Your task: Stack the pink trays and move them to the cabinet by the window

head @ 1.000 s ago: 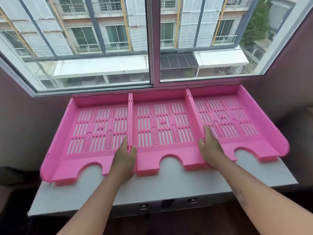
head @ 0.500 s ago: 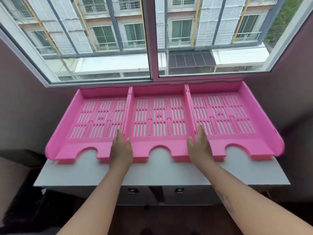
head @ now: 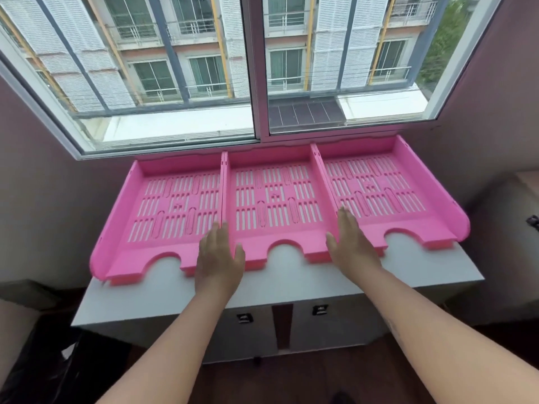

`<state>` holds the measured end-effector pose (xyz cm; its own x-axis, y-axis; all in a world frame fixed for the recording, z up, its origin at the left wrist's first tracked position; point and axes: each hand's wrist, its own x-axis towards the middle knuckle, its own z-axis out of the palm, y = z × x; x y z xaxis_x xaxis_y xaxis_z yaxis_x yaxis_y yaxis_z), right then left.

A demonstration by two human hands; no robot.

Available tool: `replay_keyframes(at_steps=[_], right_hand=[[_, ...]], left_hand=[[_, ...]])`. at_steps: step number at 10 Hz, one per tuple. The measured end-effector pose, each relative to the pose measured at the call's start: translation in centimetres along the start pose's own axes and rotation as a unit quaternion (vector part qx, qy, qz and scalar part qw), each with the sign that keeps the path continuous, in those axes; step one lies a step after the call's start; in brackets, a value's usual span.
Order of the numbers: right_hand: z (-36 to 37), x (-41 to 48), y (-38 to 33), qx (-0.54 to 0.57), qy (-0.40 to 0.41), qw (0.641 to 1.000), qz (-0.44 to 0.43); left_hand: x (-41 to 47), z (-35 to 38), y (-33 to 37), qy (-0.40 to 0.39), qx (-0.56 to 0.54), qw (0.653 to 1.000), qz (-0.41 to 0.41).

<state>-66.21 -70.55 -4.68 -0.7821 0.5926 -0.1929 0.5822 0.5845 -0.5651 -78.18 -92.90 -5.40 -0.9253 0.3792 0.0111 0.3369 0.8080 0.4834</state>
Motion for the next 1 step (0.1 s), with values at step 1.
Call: replay_keyframes(at_steps=[1], right_hand=[[-0.13,-1.11,2.26,-0.076,0.018,0.995,-0.059]], left_hand=[[-2.77,2.59,1.27,0.027,0.104,0.988,0.113]])
